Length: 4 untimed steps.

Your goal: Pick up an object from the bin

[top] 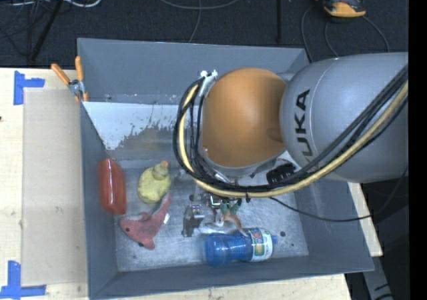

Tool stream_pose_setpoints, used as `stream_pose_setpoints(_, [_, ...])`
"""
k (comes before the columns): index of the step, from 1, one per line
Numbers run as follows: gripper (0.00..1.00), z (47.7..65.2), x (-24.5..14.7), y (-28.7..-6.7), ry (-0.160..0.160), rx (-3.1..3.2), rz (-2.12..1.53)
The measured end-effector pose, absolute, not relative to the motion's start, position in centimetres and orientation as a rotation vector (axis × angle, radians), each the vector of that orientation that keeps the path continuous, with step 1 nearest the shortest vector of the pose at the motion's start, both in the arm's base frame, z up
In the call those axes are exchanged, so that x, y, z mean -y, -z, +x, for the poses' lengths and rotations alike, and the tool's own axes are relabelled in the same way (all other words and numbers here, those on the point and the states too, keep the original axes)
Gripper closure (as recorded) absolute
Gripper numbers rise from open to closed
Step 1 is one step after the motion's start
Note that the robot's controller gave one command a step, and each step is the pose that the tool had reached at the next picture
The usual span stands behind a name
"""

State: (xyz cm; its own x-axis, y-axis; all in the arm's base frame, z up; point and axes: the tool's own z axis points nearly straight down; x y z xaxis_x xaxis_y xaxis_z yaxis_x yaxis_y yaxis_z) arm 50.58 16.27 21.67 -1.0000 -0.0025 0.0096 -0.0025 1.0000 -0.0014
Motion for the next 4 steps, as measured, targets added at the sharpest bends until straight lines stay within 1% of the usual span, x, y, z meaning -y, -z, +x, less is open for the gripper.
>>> stream_pose_setpoints(1, [0.00, 50.8, -16.2, -22.1, 0.000, 3.139, -0.001])
stream_pose_setpoints(2, [0.00, 52.6, -17.6, -18.0, 0.003, 3.149, 0.047])
stream_pose_setpoints(3, [0.00, 53.1, -18.3, -13.0, -0.001, 3.137, 0.126])
stream_pose_setpoints(4, [1.00, 60.1, -21.2, -8.4, 0.021, 3.142, -0.261])
